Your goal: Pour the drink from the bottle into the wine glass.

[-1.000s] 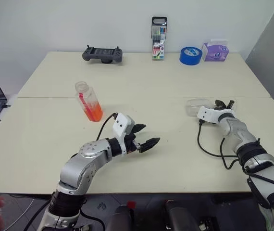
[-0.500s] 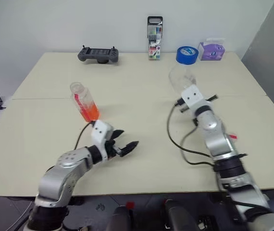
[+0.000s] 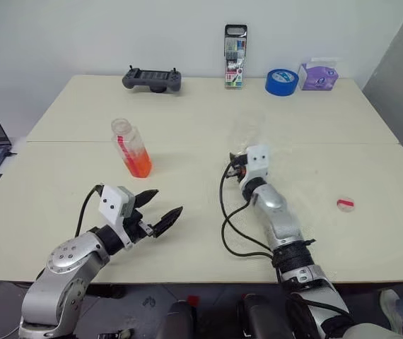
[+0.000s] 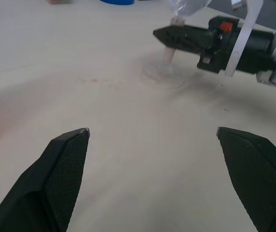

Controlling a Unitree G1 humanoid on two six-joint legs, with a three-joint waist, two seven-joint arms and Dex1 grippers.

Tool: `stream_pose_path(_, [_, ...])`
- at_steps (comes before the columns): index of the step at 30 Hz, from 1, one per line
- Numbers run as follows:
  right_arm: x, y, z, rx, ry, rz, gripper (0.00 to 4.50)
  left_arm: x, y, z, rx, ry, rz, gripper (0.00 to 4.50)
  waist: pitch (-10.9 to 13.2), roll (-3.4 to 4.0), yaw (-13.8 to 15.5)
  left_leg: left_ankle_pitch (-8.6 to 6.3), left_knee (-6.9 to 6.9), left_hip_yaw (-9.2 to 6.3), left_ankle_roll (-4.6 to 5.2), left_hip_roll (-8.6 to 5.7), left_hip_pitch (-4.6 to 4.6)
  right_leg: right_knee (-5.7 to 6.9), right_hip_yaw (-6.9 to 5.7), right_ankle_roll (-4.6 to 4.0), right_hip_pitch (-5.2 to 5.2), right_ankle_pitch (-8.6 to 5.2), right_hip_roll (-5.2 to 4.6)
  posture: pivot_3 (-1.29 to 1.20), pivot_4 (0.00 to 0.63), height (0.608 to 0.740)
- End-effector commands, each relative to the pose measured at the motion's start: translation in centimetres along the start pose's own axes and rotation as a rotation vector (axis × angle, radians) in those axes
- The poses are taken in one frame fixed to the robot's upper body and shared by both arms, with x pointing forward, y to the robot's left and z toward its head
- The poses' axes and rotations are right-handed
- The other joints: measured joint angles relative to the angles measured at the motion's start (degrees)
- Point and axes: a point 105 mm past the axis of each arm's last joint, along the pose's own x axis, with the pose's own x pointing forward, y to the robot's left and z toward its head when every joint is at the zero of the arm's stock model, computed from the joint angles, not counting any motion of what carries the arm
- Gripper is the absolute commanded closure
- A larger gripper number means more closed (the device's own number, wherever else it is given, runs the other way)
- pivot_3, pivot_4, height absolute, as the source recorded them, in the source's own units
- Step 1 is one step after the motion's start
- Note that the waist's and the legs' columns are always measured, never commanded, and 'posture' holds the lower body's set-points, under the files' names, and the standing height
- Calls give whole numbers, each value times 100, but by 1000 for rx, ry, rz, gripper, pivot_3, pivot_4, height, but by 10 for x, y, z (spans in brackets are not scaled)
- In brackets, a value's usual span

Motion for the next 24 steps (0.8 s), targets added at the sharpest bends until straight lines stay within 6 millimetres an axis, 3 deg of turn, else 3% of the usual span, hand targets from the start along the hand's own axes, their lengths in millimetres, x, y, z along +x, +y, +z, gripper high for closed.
stream_pose_path(1, [8,28,20,-25,-109,83,4295,8,-6,12,22,-56,-15,0,0,0,-15,0,0,-3,0,3,1,0,1,0,0,0,5,0,150,740])
stream_pose_path(8, [12,44,19,-61,-127,141,4295,4,-7,12,6,-59,1,0,0,0,-52,0,0,-5,0,3,0,2,4,0,-1,0,4,0,150,740])
stream_pose_path(15, [10,53,4,-106,-66,207,4295,0,-1,11,21,-42,17,0,0,0,-87,0,0,-8,0,4,1,2,3,0,-1,0,4,0,150,740])
stream_pose_path(19, [12,52,-9,-112,18,214,4295,2,-1,11,28,-34,15,0,0,0,-102,0,-1,-8,0,4,1,2,2,0,-1,0,4,0,150,740])
stream_pose_path(23, [17,45,-8,-78,58,195,4295,5,-2,11,28,-36,10,0,-1,0,-107,0,-1,-10,0,5,4,3,1,-1,0,0,5,0,150,740])
stream_pose_path(24, [18,42,-8,-73,64,183,3945,6,-2,10,29,-29,3,0,-1,0,-110,0,-1,-10,0,5,5,3,1,-1,0,0,5,0,150,740])
